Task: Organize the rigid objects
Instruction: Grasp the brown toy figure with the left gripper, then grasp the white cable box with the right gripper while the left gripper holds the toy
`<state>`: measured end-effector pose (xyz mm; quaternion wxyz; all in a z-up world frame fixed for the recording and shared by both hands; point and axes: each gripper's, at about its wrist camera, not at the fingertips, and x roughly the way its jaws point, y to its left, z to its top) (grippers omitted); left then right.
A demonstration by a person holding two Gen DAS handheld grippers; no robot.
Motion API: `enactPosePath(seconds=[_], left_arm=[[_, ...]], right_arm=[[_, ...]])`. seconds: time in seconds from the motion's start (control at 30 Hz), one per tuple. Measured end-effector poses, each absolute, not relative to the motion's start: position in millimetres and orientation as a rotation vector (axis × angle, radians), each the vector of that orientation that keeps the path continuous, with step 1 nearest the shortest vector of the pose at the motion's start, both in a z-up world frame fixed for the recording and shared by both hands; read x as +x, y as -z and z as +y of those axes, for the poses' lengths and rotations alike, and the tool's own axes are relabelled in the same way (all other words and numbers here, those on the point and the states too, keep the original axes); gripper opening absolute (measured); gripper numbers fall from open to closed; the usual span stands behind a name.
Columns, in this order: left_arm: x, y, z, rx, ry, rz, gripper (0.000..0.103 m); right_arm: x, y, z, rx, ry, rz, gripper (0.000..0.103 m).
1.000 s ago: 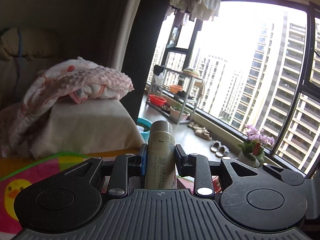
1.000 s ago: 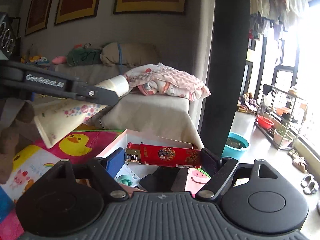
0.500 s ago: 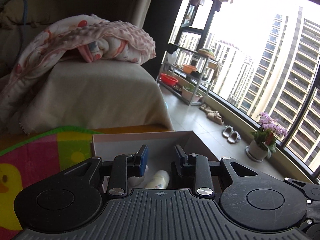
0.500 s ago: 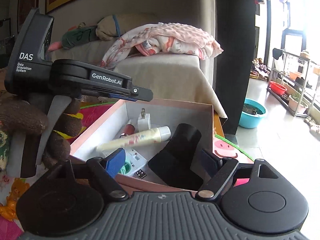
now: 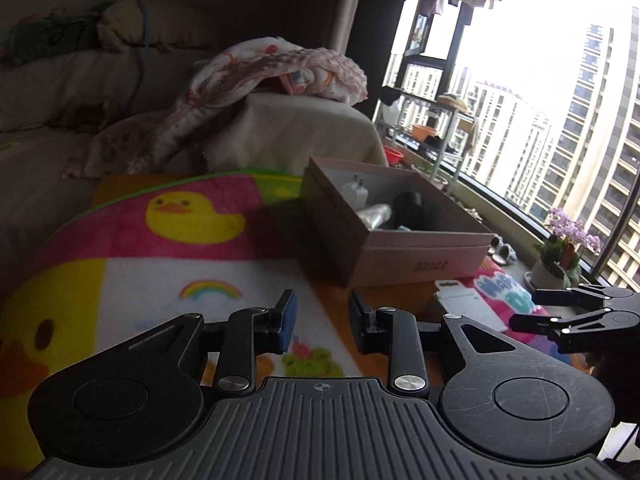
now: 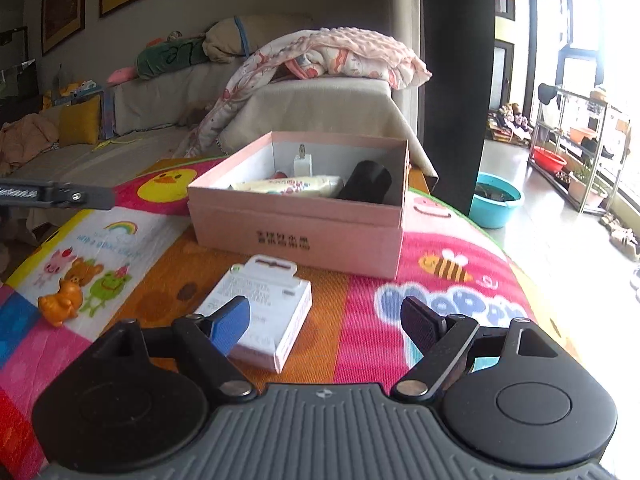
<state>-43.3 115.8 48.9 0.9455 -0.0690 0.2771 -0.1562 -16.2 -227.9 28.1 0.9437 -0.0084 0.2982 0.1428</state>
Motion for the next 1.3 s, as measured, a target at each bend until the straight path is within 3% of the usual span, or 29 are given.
enactPosePath(seconds=[0.3, 1.3], left_arm=[[-116, -36, 133, -0.203, 0.194, 0.618, 0.031], [-52, -10, 51, -0.056, 0.275, 0.68, 0.036]], right_arm=[[-13, -3, -249, 0.14, -0.209, 0.68, 0.085], [-15, -2, -251, 0.175, -0.222, 0.674, 0.089]])
